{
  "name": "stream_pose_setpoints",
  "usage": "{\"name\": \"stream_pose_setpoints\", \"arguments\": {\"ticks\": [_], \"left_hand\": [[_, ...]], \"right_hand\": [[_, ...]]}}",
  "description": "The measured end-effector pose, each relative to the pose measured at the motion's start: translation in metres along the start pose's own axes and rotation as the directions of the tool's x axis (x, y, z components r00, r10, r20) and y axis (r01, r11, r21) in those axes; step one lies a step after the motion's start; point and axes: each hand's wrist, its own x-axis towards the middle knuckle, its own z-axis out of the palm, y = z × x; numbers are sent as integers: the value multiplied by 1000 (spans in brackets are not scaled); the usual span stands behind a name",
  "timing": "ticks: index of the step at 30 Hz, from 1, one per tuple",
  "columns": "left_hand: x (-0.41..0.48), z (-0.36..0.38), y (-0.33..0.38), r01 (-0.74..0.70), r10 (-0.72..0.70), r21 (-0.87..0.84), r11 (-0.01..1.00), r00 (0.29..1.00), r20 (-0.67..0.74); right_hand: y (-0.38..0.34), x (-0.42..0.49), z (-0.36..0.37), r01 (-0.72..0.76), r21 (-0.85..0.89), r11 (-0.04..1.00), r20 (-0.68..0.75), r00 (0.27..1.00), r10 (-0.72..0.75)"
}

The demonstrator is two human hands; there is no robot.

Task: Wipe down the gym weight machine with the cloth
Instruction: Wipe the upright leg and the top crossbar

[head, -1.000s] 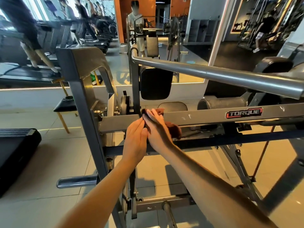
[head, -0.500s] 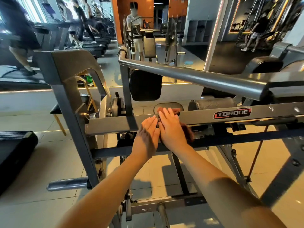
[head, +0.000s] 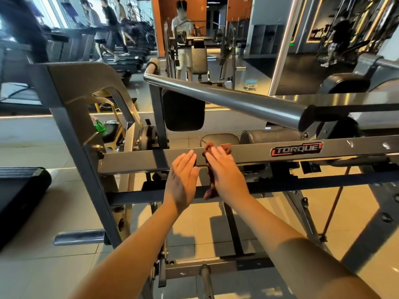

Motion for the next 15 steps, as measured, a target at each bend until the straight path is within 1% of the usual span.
{"name": "stream_pose_setpoints", "arguments": {"ticks": [1,3,4,5,6,8,10,11,12,13,15], "left_hand": [[0,-1,0,11,-11,0,1000,1000,1],[0,-1,5,43,-43,-13,999,999,-11],[1,0,9,65,-65,-17,998,998,-18],[1,1,15,78,-78,-23,997,997,-18],[1,3,21,83,-83,-36,996,997,-4],[1,10,33,67,-63,-99,993,997,43],[0,15,41,53,-45,-172,984,998,48],[0,17,41,57,-52,-172,983,998,36],[-1,17,41,73,-69,-146,987,997,34],[-3,16,40,92,-88,-115,989,995,43],[-6,15,38,113,-107,-93,989,992,61]], "right_hand": [[11,-1,-8,-51,7,999,-28,998,51],[27,0,-18,-242,65,968,-92,965,247],[27,2,-18,-300,79,951,-121,944,308],[21,5,-16,-312,86,946,-137,937,321],[13,7,-10,-278,83,957,-127,950,287],[-4,8,0,-132,93,987,-37,990,136],[-2,5,-2,-15,83,996,52,999,10],[6,4,-7,22,61,998,66,997,-26],[18,3,-13,29,41,999,63,998,-31],[30,2,-19,-1,32,999,43,999,0],[46,1,-29,-137,59,989,-19,990,138]]}}
